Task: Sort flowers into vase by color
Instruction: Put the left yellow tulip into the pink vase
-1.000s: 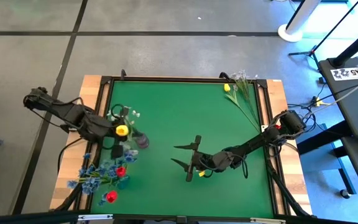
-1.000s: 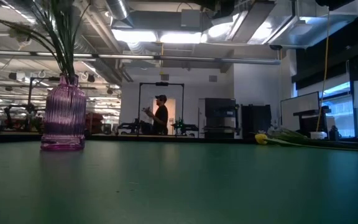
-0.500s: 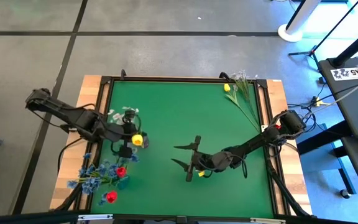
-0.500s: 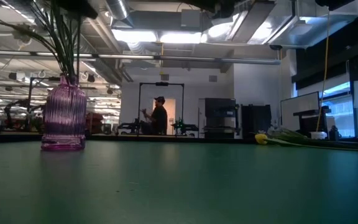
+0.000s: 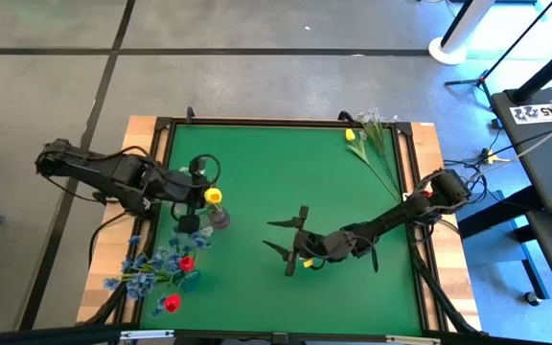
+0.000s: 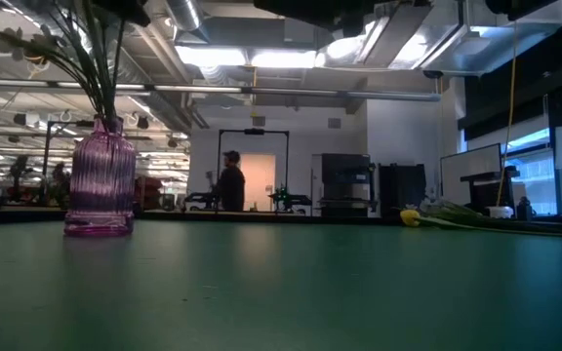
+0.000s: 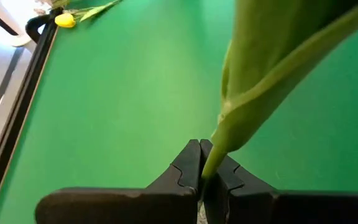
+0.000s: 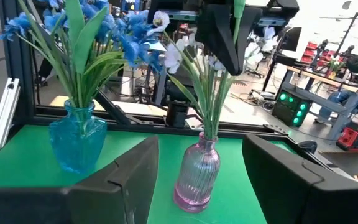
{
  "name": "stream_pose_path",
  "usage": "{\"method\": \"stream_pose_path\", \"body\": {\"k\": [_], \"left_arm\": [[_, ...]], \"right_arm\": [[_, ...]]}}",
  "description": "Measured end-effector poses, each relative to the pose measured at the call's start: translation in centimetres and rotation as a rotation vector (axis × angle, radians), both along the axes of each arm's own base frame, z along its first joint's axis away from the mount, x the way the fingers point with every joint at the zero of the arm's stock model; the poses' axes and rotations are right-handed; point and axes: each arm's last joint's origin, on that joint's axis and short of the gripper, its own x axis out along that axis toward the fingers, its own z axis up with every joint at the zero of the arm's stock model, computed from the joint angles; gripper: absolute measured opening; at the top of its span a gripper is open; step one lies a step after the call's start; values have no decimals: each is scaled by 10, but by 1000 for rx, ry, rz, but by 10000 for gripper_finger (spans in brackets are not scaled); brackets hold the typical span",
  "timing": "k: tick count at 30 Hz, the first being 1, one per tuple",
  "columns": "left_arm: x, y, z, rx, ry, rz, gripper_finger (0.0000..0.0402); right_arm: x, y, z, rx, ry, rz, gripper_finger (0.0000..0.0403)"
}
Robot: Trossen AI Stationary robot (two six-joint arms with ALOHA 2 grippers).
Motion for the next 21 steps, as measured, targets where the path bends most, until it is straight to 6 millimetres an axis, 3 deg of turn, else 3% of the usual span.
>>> {"method": "stream_pose_path", "body": {"k": [12, 21], "left_arm": [[8, -2, -24, -27, -7, 8, 0], [14, -4, -21, -43, -71, 4, 0]], "right_arm": [[0, 0, 0, 0, 1, 0, 232], [0, 0, -1, -3, 6, 0, 232]]}}
